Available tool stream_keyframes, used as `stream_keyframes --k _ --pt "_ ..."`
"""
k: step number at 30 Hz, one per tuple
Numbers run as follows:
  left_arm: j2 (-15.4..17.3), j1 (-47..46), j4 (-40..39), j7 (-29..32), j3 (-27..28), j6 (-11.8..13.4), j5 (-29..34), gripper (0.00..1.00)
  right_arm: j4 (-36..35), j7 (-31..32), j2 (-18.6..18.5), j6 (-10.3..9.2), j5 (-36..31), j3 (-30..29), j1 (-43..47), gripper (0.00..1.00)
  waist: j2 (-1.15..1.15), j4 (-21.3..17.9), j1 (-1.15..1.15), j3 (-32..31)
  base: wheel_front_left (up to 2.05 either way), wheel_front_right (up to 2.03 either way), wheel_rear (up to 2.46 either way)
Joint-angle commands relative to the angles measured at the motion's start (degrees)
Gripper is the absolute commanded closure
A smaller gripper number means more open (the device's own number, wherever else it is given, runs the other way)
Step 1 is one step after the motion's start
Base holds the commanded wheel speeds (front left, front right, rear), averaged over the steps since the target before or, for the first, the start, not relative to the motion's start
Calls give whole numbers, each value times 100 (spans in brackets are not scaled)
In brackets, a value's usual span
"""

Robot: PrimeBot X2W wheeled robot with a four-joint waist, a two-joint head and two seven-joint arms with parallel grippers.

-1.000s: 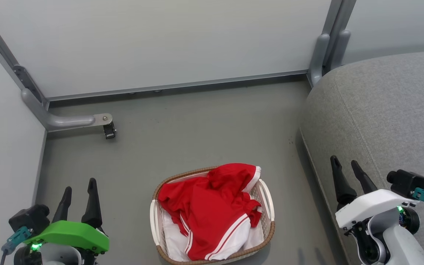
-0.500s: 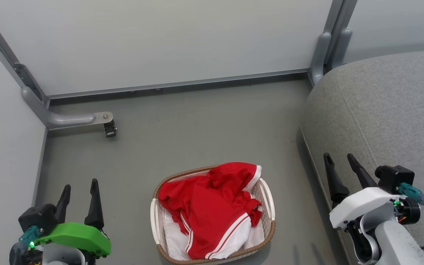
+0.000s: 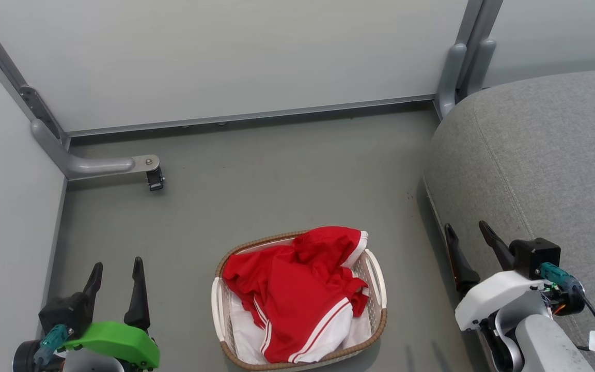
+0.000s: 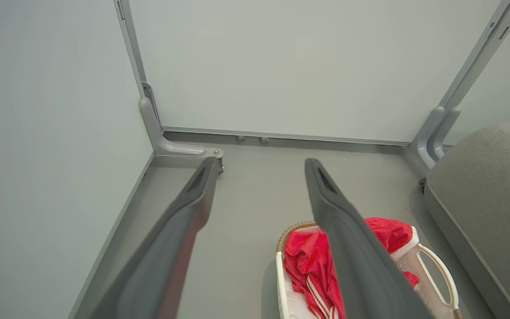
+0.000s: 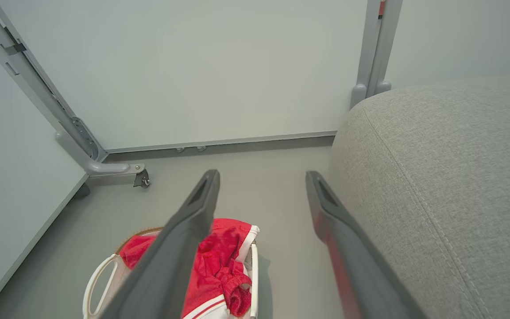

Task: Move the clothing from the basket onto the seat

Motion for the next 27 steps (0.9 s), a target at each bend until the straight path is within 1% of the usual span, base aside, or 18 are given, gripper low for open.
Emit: stream_keyframes --k 1,9,14,22,27 --pt "-9 59 -44 -64 30 -16 119 0 16 -65 -18 2 -153 -7 -19 0 0 0 0 0 0 0 0" --pt "-108 120 20 -154 129 -100 470 0 146 -164 16 2 -559 -41 11 0 0 3 0 21 0 0 0" --pt "-140 84 53 -206 108 -167 701 0 152 -225 31 1 -806 -17 -112 0 0 -36 0 160 0 0 0" --pt "-194 -208 201 -298 -73 -245 914 0 -43 -301 123 1 -1213 -19 -307 0 0 -239 0 695 0 0 0" --pt "-136 -552 327 -349 -454 -252 967 0 -275 -354 174 1 -1481 -48 -509 0 0 -458 0 1184 0 0 0"
